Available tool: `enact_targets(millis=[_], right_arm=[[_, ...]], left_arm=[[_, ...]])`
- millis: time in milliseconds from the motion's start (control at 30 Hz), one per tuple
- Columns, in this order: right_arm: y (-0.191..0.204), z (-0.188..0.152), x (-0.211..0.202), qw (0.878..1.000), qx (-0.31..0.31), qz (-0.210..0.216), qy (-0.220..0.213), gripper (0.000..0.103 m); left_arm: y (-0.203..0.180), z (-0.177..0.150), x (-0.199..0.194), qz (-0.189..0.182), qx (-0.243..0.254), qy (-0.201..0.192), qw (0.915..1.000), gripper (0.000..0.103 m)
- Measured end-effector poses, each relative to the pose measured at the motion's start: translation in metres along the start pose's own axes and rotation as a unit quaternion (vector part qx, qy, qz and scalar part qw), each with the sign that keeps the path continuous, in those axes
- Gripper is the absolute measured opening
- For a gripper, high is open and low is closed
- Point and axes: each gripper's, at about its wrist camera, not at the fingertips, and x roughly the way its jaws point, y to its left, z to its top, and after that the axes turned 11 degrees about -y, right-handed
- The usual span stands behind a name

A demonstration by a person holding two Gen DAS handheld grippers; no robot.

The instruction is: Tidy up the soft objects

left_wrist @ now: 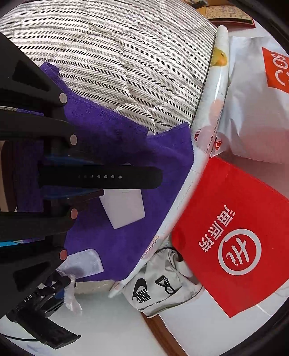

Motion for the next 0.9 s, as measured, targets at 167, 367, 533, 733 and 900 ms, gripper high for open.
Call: enact_targets(millis=[167, 367, 533, 733, 900], right_arm=[[-0.009, -0.004, 0.007, 0.999, 0.025, 0.01, 0.021, 0.029], [-0.011, -0.008, 0.014, 0.999, 0.028, 0.012, 0.042, 0.029], [-0.01, -0.01, 0.021, 0.998, 0.027, 0.013, 0.06, 0.029], [-0.011, -0.012, 0.026, 0.997, 0.033, 0.016, 0.07, 0.031], [-0.012, -0.012, 0.025, 0.997, 0.037, 0.016, 0.07, 0.031]], left_arm=[[0.001, -0.001, 0.005, 0.006, 0.007, 0.001, 1.0, 0.02], [-0.001, -0.002, 0.012, 0.006, 0.012, 0.009, 0.9999, 0.02], [-0.003, -0.003, 0.015, 0.006, 0.016, 0.011, 0.9998, 0.02], [-0.004, -0.004, 0.019, 0.008, 0.022, 0.021, 0.9995, 0.023], [-0.001, -0.006, 0.02, 0.007, 0.02, 0.032, 0.9992, 0.026]])
